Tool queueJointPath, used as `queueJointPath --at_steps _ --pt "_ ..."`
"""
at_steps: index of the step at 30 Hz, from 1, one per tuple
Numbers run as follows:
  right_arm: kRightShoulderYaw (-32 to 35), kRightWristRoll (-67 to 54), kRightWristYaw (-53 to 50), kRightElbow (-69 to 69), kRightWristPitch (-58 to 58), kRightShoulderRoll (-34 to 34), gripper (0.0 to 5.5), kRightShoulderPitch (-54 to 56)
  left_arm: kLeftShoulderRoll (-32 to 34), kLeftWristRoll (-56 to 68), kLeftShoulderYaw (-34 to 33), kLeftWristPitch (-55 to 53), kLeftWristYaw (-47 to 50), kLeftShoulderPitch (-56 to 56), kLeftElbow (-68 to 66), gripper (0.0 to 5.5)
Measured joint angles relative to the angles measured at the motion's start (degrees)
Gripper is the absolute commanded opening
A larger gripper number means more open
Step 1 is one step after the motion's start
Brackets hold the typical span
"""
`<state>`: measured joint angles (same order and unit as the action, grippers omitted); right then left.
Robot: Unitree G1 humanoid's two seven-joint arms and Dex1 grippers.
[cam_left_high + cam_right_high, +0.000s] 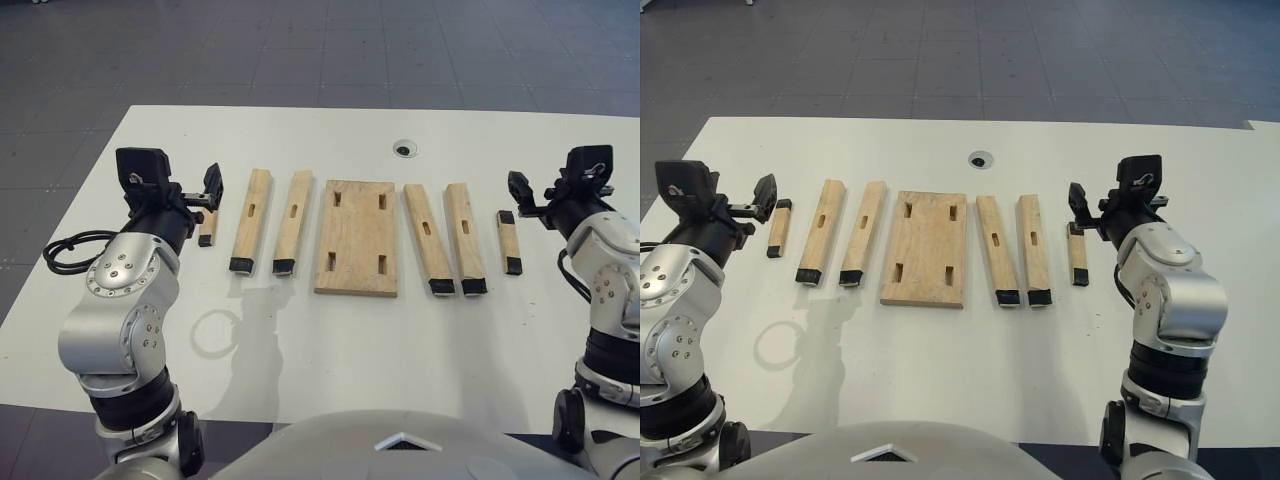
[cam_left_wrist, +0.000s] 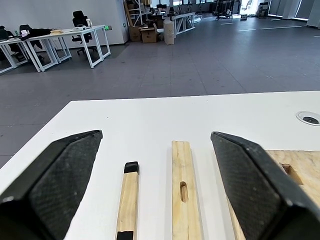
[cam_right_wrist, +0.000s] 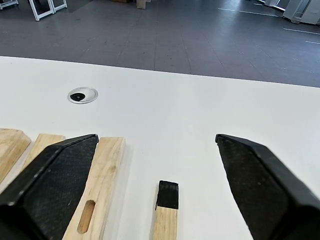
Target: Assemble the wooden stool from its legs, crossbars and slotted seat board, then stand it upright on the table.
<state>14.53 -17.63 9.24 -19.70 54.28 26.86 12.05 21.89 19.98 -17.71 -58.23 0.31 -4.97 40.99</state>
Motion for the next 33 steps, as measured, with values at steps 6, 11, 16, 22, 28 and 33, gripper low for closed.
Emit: queueJointPath --at_steps 6,11,16,22,28,33 --pt "-1.0 1.8 2.1 2.4 -1.4 0.8 4.32 -6.3 -0.1 -0.1 0.0 -0.1 0.0 0.5 0.9 4.04" --pt "-1.9 2.9 2.7 5.5 -3.7 0.7 4.32 -9.7 -0.1 -0.1 0.0 -0.3 0.0 0.4 0.9 4.04" --pt "-3.9 4.1 3.9 8.6 -6.0 0.3 4.32 -13.4 -0.1 -0.1 0.0 -0.4 0.0 0.3 1.2 4.04" --pt "-4.0 4.1 4.4 12.1 -11.4 -0.4 3.89 -15.2 -0.1 -0.1 0.0 -1.5 0.0 -0.4 2.0 4.02" --pt "-2.6 2.8 5.6 16.1 -15.2 -1.8 2.81 -14.8 -0.1 -0.1 -0.1 -2.2 0.0 -1.7 2.6 4.02" --pt "-2.6 2.7 6.6 17.6 -17.3 -1.8 1.87 -14.8 -0.1 -0.1 -0.4 -2.8 0.0 -1.8 2.8 4.02"
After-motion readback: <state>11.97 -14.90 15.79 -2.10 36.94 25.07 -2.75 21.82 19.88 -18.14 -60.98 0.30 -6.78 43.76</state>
